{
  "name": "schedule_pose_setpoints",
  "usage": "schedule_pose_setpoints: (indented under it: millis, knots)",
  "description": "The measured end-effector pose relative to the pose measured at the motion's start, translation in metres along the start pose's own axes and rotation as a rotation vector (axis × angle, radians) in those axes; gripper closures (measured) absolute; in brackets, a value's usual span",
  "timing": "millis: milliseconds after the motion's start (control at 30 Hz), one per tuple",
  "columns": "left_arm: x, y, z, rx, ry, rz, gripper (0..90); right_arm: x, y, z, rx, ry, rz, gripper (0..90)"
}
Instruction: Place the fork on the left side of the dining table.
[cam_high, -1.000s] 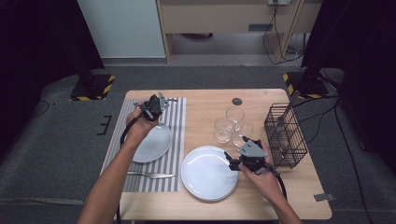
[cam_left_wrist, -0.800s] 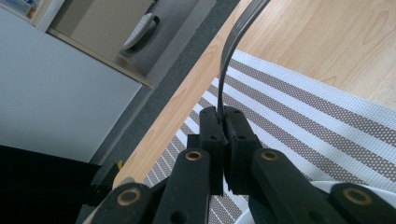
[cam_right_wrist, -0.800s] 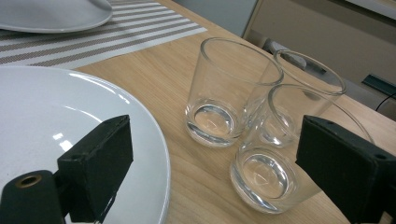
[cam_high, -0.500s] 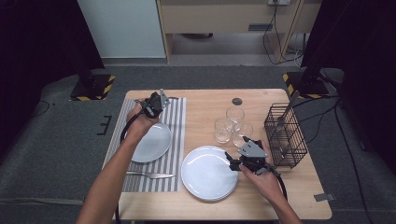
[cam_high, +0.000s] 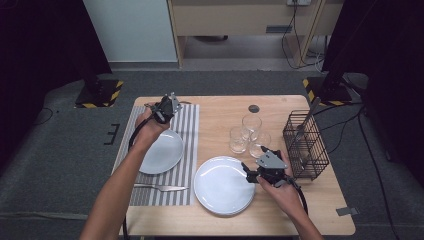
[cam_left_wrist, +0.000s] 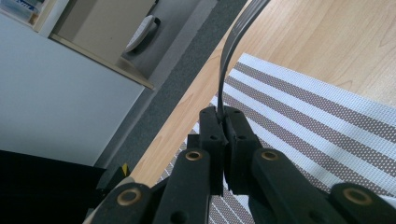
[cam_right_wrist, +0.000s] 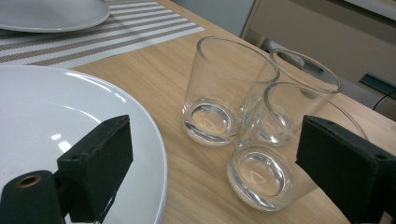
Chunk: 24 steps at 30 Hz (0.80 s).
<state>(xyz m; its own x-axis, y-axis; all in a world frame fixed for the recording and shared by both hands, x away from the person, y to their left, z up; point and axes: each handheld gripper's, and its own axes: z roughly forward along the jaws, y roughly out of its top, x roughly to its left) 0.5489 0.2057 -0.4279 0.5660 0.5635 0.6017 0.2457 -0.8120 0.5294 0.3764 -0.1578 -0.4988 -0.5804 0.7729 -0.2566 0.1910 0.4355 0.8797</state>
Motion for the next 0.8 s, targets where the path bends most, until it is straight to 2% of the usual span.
schedule_pose_setpoints:
  millis: [200,600,733,800]
  knots:
    - [0.000,-0.003,0.004,0.012,-0.002,0.000,87.3,0.002,0.001,0.000,0.002,0.002,-0.011,10.7]
    - [-0.002,-0.005,0.008,0.003,-0.011,0.013,87.2,-0.002,-0.001,-0.006,0.009,-0.025,-0.017,10.7]
    - [-0.004,-0.007,0.010,0.016,-0.015,0.036,87.3,-0.003,-0.003,-0.005,0.014,-0.029,-0.012,10.7]
    - [-0.005,-0.009,0.012,0.017,-0.019,0.032,87.3,-0.002,-0.003,-0.005,0.014,-0.029,-0.014,10.7]
